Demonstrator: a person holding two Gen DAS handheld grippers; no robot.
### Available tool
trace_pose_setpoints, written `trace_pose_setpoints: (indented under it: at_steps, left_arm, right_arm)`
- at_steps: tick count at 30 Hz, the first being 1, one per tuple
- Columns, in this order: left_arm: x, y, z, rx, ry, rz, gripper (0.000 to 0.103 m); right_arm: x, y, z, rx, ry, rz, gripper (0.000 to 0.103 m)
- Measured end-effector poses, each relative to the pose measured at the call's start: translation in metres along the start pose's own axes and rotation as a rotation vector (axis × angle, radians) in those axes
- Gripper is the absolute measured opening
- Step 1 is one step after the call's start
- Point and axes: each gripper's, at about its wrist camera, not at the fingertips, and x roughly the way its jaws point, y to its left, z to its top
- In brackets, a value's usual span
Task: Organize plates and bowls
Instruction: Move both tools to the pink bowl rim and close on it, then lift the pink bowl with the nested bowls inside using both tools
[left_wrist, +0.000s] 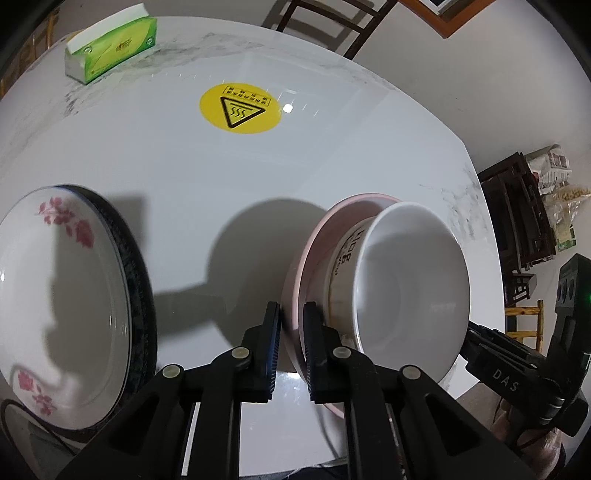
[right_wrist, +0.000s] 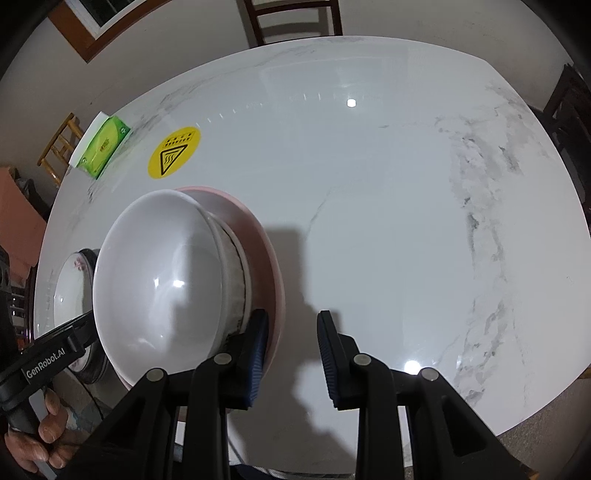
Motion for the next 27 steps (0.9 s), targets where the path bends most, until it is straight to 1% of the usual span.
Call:
trace_pose_setpoints:
  at_steps: [5, 7, 9, 12, 14, 16, 27]
  left_arm:
    - [0.002, -0.003, 0.003, 0.016, -0.014, 0.010, 0.009]
    - [0.003, -0.002, 0.005, 0.003, -0.016, 0.004, 0.009]
    - [0.003, -0.001, 0.006, -0.001, -0.011, 0.003, 0.009]
    - [0.002, -0.002, 0.006, 0.015, -0.009, 0.006, 0.008]
    - [0.002, -0.002, 0.007, 0.020, -0.007, 0.004, 0.008]
    - [0.003, -0.002, 0.008, 0.018, -0.004, 0.004, 0.008]
    - [0.001, -0.004, 0.005, 0.017, -0.025, 0.012, 0.008]
  right_arm:
    - [-0.001, 0.010, 0.002, -0.058, -0.029, -0.068, 0.027]
    - [0.001, 0.012, 0.004, -0.075, -0.025, -0.077, 0.027]
    - [0.001, 0.010, 0.006, -0.070, -0.011, -0.067, 0.027]
    - [0.002, 0.008, 0.009, -0.067, 0.010, -0.042, 0.022]
    - [0.003, 0.008, 0.010, -0.055, 0.026, -0.017, 0.015]
    - [0.003, 0.009, 0.011, -0.052, 0.026, -0.006, 0.011]
    - [0.002, 0.008, 0.009, -0.020, -0.012, 0.003, 0.010]
